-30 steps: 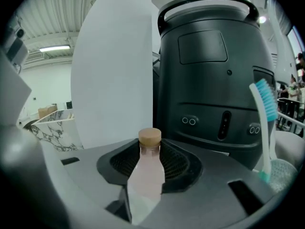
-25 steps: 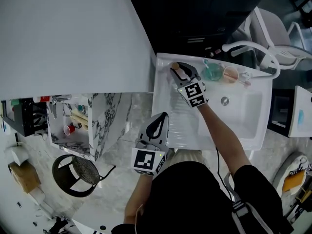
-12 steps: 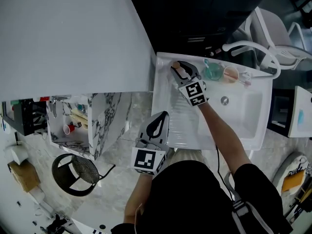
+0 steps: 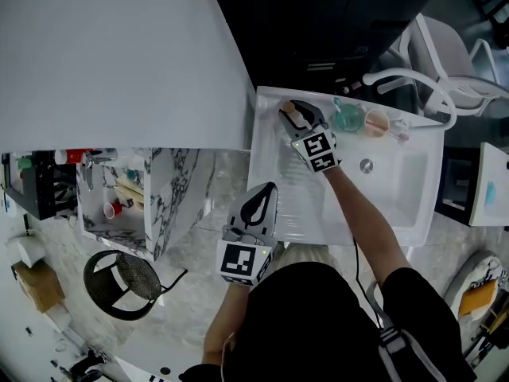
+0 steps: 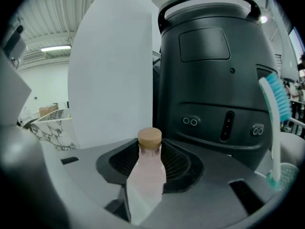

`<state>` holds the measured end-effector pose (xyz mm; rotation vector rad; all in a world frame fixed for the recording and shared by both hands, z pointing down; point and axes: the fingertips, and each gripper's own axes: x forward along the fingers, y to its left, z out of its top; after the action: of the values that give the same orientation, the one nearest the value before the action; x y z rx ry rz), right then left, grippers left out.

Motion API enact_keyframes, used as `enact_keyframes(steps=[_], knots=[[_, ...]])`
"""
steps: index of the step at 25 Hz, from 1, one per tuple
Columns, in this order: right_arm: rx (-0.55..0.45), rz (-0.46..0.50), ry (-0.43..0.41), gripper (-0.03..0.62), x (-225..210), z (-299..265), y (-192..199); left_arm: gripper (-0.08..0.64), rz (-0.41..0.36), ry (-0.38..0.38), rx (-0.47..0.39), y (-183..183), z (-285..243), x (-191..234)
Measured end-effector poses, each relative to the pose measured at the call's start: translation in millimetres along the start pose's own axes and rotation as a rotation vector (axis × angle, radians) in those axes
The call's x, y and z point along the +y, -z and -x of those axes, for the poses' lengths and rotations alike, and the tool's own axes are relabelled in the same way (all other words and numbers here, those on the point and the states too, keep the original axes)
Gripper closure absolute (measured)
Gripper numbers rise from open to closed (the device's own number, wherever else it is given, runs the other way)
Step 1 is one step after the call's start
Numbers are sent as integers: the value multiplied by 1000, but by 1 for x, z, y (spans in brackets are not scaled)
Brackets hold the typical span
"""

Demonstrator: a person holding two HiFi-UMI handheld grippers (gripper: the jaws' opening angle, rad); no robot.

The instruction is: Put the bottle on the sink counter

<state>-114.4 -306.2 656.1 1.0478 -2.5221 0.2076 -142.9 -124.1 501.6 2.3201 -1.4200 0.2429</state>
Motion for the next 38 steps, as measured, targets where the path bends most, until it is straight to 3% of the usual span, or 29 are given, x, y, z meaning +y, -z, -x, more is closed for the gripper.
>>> enact_keyframes(steps=[17,38], knots=[[-9,25,8,416,1,21,-26,541,-13,-19,-41,-11,14,-13],[-106,36,-73,437,37,138,-75,541,-10,-47,-97,-12,32,-74]])
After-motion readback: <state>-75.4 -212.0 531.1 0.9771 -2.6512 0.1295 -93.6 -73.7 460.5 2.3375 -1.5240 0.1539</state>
